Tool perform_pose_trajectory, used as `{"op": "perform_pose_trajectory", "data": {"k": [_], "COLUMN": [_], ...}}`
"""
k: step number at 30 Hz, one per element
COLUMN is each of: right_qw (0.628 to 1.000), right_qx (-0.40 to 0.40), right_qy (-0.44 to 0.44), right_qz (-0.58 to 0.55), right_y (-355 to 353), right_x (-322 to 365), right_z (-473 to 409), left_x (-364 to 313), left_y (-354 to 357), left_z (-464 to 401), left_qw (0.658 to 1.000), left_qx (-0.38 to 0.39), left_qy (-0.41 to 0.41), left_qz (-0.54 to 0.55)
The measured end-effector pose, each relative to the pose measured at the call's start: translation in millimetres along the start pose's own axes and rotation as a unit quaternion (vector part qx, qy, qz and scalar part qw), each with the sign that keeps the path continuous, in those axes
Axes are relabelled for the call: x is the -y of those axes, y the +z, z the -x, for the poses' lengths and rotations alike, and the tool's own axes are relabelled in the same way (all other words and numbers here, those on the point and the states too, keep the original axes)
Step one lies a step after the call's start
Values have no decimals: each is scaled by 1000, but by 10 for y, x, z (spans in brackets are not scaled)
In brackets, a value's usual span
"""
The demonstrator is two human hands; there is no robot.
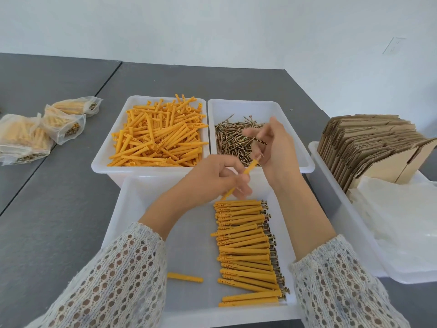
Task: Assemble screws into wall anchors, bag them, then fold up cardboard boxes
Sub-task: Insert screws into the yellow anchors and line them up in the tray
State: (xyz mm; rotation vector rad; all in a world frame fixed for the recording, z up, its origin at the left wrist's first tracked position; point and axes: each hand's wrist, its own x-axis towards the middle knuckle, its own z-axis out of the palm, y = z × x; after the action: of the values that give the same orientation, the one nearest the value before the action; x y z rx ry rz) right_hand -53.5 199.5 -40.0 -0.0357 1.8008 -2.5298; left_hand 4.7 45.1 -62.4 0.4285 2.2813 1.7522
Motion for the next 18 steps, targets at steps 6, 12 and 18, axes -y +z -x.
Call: {"op": "perform_pose_trajectory", "data": {"k": [6,12,18], "right_qw": [990,992,989], "right_qx": [-122,-115,-111], "right_qy": [67,52,45], "right_qz": [-23,22,84], "right_y": [-171,-159,-136], "right_x": [-103,-136,-146], "right_z": [-104,-108,-117], "left_x": [123,215,254], "left_y": [222,403,490], "left_z": [52,-6,-49], "left_qw": [904,841,826], "left_qx": [35,42,58], "left_qy": [-7,-5,40], "left_qz": [-426,-540,-560]}}
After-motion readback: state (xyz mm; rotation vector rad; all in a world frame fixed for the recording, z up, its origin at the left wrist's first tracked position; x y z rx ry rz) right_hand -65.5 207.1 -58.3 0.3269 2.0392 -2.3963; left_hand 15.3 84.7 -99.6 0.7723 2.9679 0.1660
